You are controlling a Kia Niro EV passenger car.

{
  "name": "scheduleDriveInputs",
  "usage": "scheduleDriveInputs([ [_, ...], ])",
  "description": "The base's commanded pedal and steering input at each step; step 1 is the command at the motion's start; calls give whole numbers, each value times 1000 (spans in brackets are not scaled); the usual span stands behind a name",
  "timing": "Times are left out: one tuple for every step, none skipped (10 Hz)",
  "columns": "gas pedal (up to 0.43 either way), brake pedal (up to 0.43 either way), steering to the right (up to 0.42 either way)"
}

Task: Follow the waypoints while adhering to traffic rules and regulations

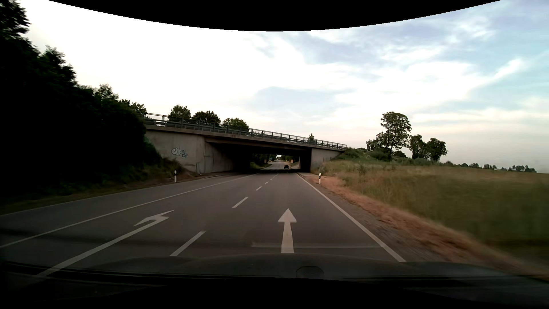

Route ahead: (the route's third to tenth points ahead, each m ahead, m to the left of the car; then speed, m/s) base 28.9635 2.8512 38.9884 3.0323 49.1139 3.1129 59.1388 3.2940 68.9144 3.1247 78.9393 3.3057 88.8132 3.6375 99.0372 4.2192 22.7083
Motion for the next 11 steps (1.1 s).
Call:
scheduleDriveInputs([
  [79, 6, 0],
  [67, 6, 0],
  [59, 6, 0],
  [47, 6, 0],
  [39, 6, 0],
  [28, 6, 0],
  [20, 6, 0],
  [20, 6, 0],
  [20, 6, 0],
  [20, 6, 0],
  [20, 6, 0],
])
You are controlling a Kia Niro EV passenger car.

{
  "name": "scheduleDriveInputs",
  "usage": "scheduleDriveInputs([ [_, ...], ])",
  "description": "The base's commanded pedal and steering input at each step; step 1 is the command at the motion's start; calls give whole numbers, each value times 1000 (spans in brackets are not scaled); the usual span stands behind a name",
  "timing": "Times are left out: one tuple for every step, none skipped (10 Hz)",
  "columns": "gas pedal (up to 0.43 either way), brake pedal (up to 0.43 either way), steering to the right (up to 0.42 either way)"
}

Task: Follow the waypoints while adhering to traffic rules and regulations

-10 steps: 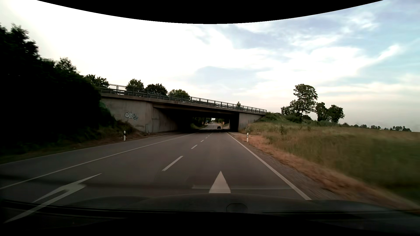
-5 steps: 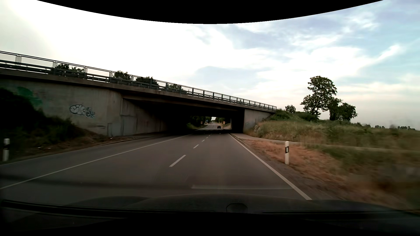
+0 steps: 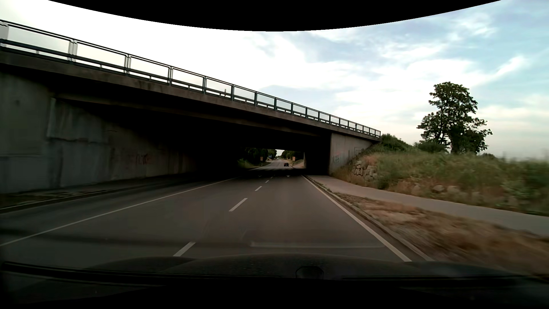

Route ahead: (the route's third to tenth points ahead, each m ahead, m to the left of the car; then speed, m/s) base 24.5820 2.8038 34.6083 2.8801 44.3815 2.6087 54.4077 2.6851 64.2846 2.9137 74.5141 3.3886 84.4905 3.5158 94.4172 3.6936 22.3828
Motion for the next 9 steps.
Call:
scheduleDriveInputs([
  [20, 6, 0],
  [20, 6, 0],
  [20, 6, 0],
  [20, 6, 0],
  [20, 6, 0],
  [20, 6, 0],
  [20, 6, 0],
  [20, 6, 0],
  [20, 6, 0],
])
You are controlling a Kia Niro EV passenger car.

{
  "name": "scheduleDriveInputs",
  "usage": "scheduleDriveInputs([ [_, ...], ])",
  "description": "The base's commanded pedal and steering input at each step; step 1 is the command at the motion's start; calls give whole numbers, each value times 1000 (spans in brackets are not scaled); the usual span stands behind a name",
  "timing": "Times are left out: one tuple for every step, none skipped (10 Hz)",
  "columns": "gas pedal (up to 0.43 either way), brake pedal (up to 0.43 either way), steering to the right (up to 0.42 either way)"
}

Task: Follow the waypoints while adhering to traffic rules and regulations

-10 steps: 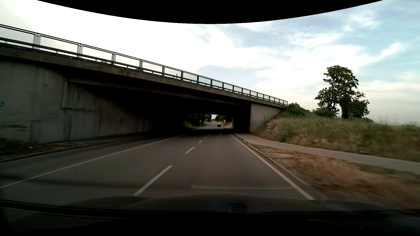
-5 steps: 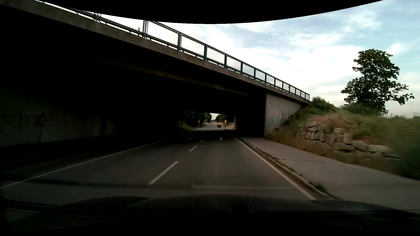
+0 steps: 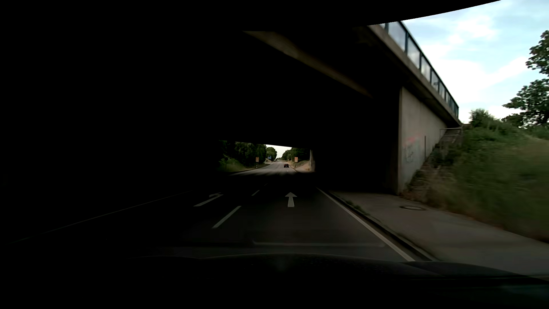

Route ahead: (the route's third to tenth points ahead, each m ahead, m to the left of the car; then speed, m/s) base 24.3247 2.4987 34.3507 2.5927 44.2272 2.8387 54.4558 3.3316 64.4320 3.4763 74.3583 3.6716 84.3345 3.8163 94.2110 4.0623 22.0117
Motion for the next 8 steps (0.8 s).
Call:
scheduleDriveInputs([
  [20, 6, 0],
  [20, 6, 0],
  [20, 6, 0],
  [20, 6, 0],
  [20, 6, 0],
  [20, 6, 0],
  [20, 6, 0],
  [20, 6, 0],
])
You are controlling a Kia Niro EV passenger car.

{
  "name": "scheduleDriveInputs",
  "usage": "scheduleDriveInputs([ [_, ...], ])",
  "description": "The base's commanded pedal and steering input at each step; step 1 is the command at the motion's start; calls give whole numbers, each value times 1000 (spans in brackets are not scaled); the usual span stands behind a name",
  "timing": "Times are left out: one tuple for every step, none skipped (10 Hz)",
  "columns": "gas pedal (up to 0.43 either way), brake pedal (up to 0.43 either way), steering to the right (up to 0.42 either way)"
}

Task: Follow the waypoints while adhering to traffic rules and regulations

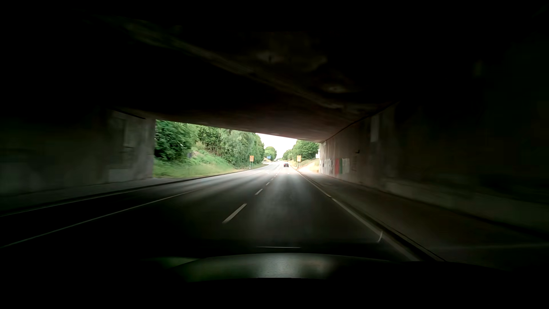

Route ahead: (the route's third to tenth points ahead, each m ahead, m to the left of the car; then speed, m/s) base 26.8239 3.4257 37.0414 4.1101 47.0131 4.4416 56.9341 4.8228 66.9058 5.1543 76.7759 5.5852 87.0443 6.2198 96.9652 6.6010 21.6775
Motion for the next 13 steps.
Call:
scheduleDriveInputs([
  [20, 6, 0],
  [28, 6, 0],
  [28, 6, 0],
  [39, 6, 0],
  [59, 6, 0],
  [59, 6, 0],
  [59, 6, 0],
  [59, 6, 0],
  [59, 6, 0],
  [59, 6, 0],
  [59, 6, 0],
  [59, 6, 0],
  [59, 6, 0],
])
